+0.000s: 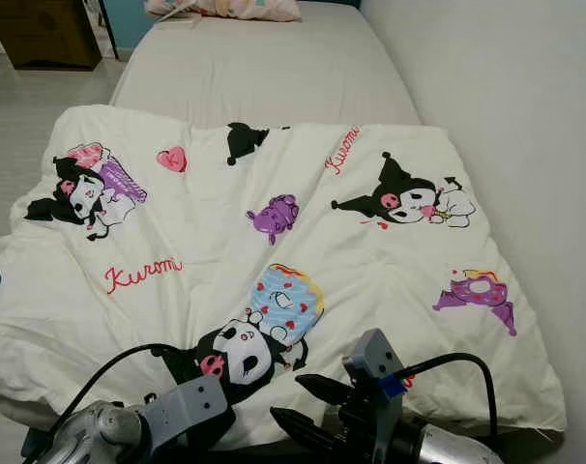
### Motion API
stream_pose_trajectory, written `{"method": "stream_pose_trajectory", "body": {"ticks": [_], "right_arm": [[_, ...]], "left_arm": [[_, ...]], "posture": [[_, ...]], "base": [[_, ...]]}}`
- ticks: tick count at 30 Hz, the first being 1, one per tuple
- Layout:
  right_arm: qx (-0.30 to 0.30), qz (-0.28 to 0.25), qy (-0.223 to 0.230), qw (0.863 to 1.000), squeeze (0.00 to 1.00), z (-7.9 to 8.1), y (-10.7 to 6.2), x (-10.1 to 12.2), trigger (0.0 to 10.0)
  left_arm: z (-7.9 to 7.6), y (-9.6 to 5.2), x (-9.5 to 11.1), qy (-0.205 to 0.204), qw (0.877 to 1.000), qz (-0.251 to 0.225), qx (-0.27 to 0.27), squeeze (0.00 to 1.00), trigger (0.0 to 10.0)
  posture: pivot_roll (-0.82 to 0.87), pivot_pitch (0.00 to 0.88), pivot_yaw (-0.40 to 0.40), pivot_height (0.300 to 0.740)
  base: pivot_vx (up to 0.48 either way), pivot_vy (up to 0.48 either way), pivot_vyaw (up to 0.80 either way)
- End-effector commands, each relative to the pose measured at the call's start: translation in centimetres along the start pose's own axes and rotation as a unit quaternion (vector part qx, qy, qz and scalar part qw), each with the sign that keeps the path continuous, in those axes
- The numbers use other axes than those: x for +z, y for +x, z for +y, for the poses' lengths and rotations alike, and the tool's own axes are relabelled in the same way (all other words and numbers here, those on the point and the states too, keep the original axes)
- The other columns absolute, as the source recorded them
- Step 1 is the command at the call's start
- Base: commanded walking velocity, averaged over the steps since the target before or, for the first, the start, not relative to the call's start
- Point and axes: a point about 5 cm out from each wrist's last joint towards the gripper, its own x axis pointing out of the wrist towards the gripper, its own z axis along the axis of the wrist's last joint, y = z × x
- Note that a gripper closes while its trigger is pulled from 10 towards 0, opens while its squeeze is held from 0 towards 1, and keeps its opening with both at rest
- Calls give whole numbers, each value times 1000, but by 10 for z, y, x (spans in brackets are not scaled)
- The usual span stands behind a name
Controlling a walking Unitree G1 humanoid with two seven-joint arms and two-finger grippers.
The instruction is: Clean up the room
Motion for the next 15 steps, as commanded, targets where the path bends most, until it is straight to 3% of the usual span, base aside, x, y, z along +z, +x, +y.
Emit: {"method": "stream_pose_trajectory", "body": {"ticks": [1, 2, 5, 6, 8, 10, 12, 13, 15], "right_arm": [[2, 4, 8, 1000, 0, 2, -2, -5, 10000], [2, 3, 8, 1000, 0, 2, -2, -5, 10000], [3, 2, 7, 1000, 0, 2, -2, -4, 10000], [4, 1, 7, 1000, 0, 2, -2, -4, 10000], [4, 0, 7, 1000, 0, 2, -2, -3, 10000], [6, -2, 9, 1000, 0, 3, -3, -3, 10000], [6, -2, 9, 1000, 0, 3, -3, -3, 10000], [10, -3, 12, 1000, 0, 4, -3, -3, 10000], [12, -4, 12, 1000, 0, 5, -3, -3, 10000]], "left_arm": [[-11, 4, -8, -20, 999, 10, -26, 1000, 10000], [-11, 3, -7, -25, 999, 7, -25, 39, 10000], [-8, -1, 0, -46, 998, -36, -24, 0, 10000], [-5, -10, 9, -65, 991, -108, -41, 0, 10000], [-3, -15, 12, -67, 988, -134, -48, 0, 10000], [3, -34, 10, -71, 979, -176, -73, 0, 10000], [3, -34, 10, -71, 979, -176, -73, 0, 10000], [7, -51, 0, -71, 977, -177, -96, 0, 10000], [7, -56, -6, -68, 978, -166, -102, 0, 10000]], "posture": [[21, 472, -30, 547], [21, 470, -30, 547], [18, 470, -29, 547], [17, 469, -27, 547], [17, 469, -27, 547], [21, 466, -28, 547], [21, 466, -28, 547], [26, 464, -27, 547], [27, 462, -28, 547]], "base": [[0, 0, 0], [0, 0, 0], [0, 0, 0], [0, 0, 0], [0, 0, 0], [0, 0, 0], [0, 0, 0], [0, 0, 0], [0, 0, 0]]}}
